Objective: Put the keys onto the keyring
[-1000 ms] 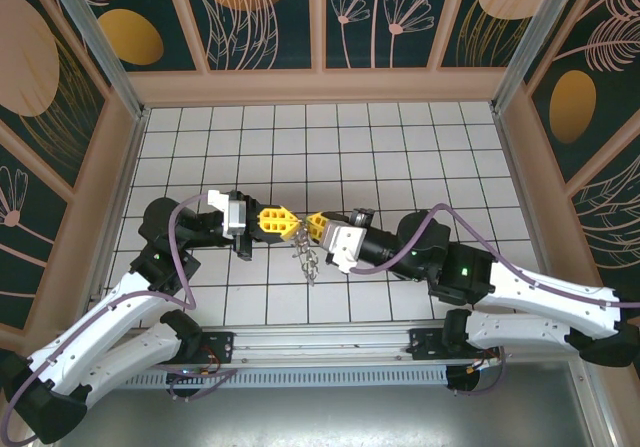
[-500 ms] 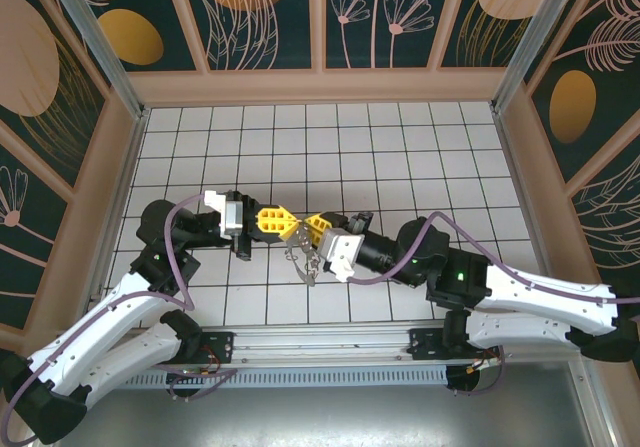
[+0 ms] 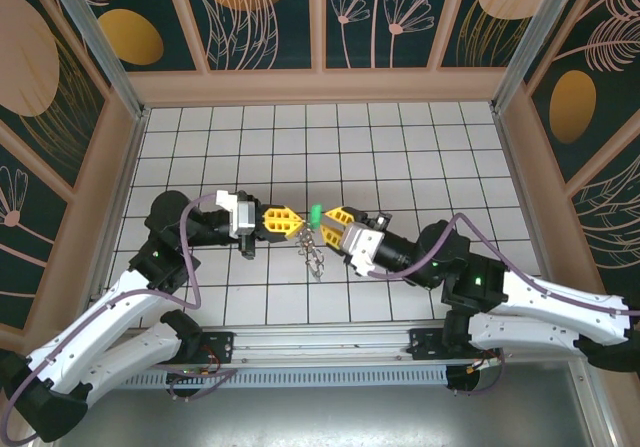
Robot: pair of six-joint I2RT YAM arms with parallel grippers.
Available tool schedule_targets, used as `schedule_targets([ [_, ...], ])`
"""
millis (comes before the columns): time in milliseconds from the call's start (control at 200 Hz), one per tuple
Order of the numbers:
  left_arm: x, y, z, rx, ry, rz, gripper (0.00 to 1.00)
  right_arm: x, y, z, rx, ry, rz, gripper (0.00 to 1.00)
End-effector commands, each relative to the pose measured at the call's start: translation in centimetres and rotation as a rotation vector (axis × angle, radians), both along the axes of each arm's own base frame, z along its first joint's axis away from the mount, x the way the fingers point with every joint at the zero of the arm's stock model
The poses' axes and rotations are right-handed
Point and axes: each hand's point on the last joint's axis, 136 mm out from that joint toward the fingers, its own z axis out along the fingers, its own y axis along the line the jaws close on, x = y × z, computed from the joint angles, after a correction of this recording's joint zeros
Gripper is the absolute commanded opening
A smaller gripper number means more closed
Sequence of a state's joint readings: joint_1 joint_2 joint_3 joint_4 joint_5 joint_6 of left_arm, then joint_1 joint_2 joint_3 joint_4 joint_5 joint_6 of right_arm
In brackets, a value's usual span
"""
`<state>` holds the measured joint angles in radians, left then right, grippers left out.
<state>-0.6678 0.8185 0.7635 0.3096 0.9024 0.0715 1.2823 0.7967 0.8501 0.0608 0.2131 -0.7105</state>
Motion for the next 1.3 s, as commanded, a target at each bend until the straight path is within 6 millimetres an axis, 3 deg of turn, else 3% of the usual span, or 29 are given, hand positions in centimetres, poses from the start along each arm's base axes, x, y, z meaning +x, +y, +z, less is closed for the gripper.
schedule_targets([
  [0,-1.3,0.1,0.9,0.016,-0.057,-0.059,0.0,1.0,-0.3,1.0,0.039,0.053,-0.03,0.23],
  [170,-1.4,0.1,0.3,0.043,-0.046,-0.069,0.0,-1.6,0.6,1.1,0.047,0.073,0.164,0.24],
  [410,-1.3,0.0,-0.1,0.061,-0.041,-0.067,0.0,-2.7,0.6,1.2,0.059,0.093,0.233,0.24],
  [731,-1.4,0.0,0.0,0.057,-0.043,-0.075,0.0,-1.5,2.1,-0.9,-0.031,0.148,0.208,0.23],
  [936,-1.4,0.0,-0.1,0.057,-0.043,-0.075,0.0,-1.4,2.5,-0.9,-0.033,0.143,0.22,0.22],
  [1166,-1.3,-0.1,-0.2,0.058,-0.041,-0.077,0.0,-0.7,2.6,-1.1,-0.044,0.146,0.197,0.0],
  [1296,-0.6,-0.2,-0.8,0.094,-0.038,-0.033,0.0,0.1,2.3,-1.0,-0.064,0.143,0.152,0.0],
])
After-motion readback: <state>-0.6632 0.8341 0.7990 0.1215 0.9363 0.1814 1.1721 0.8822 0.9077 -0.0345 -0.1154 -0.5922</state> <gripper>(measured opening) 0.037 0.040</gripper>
